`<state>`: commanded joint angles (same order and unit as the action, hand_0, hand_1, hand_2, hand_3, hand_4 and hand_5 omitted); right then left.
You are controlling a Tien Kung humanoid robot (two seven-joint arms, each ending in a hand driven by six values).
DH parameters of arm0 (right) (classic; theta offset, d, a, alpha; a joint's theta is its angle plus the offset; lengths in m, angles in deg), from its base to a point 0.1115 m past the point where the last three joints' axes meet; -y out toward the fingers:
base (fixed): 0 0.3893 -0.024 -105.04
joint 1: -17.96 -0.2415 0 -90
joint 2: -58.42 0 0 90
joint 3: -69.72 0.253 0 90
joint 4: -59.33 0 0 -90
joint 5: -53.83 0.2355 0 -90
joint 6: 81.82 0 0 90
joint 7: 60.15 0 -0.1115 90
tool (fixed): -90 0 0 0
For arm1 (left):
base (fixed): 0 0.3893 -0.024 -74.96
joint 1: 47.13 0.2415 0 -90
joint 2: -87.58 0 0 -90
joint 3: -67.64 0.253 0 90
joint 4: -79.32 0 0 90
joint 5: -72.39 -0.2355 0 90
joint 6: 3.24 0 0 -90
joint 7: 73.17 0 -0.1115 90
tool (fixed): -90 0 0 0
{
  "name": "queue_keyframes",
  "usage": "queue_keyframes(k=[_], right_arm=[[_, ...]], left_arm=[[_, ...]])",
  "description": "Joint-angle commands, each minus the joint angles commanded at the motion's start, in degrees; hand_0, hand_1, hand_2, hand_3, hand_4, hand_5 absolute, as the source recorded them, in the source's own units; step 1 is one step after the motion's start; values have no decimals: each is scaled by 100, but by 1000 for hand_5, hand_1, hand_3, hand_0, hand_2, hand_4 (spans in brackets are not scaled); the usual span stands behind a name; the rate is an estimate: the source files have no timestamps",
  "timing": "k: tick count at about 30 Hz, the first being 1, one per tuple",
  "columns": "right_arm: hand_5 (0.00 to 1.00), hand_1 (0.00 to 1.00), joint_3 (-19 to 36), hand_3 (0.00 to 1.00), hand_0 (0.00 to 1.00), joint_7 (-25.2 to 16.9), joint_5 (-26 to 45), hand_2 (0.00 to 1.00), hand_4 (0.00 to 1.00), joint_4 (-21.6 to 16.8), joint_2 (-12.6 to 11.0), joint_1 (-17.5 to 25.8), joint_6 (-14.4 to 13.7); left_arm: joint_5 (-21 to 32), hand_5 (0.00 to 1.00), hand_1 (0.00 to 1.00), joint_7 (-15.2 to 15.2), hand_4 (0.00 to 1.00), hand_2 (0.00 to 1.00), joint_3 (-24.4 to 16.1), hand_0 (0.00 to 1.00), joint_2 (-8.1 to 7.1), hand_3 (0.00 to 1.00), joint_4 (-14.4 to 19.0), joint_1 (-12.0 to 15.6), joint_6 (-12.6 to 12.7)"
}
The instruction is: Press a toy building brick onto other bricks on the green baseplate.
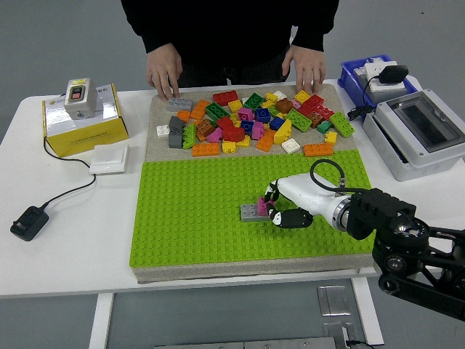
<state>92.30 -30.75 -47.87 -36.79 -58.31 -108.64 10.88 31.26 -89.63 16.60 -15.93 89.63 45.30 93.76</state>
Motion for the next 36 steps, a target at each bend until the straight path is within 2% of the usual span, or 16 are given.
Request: queue_keyframes(k=[18, 36], right_arm=[[586, 154, -82, 671, 22, -9, -26, 699, 358, 138, 112, -54, -34], [589, 153, -115, 668, 22, 13, -52, 693, 356, 36, 155, -176, -6]], left_arm=[[21, 585, 636, 15, 342, 583, 26, 646, -2, 671, 0, -1, -8], [-14, 587, 636, 5, 340, 583, -11, 645, -1, 670, 0, -21, -9]])
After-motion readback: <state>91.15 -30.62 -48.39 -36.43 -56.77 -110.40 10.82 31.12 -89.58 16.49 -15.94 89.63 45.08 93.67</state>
